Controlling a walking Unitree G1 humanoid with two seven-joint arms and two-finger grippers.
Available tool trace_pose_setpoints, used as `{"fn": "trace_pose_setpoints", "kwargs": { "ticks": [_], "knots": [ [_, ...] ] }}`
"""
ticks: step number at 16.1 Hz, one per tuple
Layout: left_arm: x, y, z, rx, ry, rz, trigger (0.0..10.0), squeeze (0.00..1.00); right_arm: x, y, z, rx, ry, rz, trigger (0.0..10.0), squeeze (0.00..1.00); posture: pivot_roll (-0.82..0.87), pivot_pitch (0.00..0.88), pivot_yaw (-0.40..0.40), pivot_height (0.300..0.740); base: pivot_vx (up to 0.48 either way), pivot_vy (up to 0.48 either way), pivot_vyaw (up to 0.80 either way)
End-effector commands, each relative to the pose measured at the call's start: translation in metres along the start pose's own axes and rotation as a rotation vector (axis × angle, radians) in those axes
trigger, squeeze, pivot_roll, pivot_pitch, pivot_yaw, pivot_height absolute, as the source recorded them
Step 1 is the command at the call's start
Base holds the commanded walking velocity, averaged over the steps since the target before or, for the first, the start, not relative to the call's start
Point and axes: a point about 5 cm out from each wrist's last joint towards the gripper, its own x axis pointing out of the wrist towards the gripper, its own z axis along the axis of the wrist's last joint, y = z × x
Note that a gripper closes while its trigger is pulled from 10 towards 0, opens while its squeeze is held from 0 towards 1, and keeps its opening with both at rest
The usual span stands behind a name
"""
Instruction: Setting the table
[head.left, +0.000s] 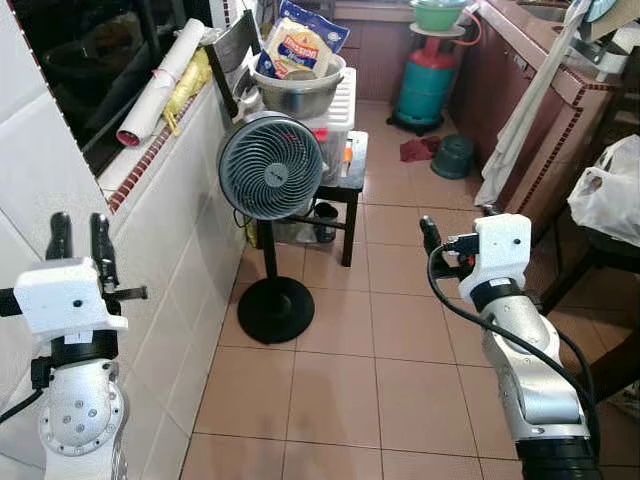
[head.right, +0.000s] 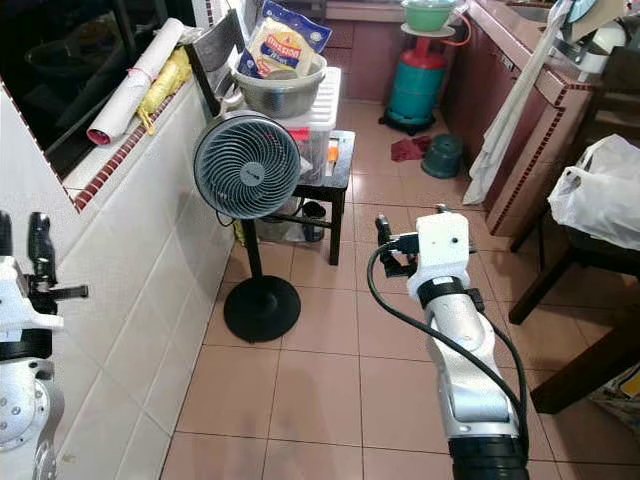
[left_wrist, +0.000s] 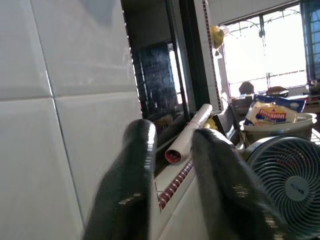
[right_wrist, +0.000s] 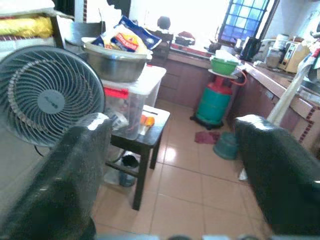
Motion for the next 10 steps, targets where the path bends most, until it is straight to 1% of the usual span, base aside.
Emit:
{"fn": "trace_pose_setpoints", "kwargs": {
  "ticks": [1, 3, 5, 6, 8, 9, 10],
  "knots": [
    [-0.001, 0.004, -0.001, 0.004, 0.006, 0.022, 10.0, 1.00, 0.002, 0.002, 0.005, 0.009, -0.029, 0.010, 0.0, 0.00, -0.04, 0.040, 0.003, 0.740, 0.000, 0.000, 0.00],
    [0.000, 0.004, 0.002, 0.019, -0.007, 0.028, 10.0, 1.00, 0.003, 0.003, 0.006, 0.006, -0.031, 0.011, 0.0, 0.00, -0.04, 0.040, -0.001, 0.740, 0.000, 0.000, 0.00],
    [0.008, 0.006, 0.007, 0.038, -0.044, 0.042, 10.0, 1.00, 0.005, 0.004, 0.008, 0.001, -0.043, 0.015, 0.0, 0.00, -0.05, 0.039, -0.001, 0.740, 0.000, 0.000, 0.00],
    [0.009, 0.007, 0.008, 0.040, -0.046, 0.049, 10.0, 1.00, 0.006, 0.004, 0.007, 0.000, -0.043, 0.016, 0.0, 0.00, -0.05, 0.037, -0.001, 0.740, 0.000, 0.000, 0.00],
    [0.008, 0.007, 0.004, 0.039, -0.029, 0.050, 10.0, 1.00, 0.005, 0.004, 0.005, -0.001, -0.035, 0.019, 0.0, 0.00, -0.05, 0.037, -0.001, 0.740, 0.000, 0.000, 0.00],
    [0.004, 0.006, -0.005, 0.035, 0.019, 0.044, 10.0, 1.00, 0.004, 0.005, 0.000, 0.003, -0.012, 0.026, 0.0, 0.00, -0.05, 0.037, 0.002, 0.740, 0.000, 0.000, 0.00],
    [-0.005, 0.005, -0.021, 0.014, 0.106, 0.033, 10.0, 1.00, 0.001, 0.006, -0.009, 0.004, 0.036, 0.031, 3.7, 0.00, -0.05, 0.039, 0.004, 0.740, 0.000, 0.000, 0.00]
  ]
}}
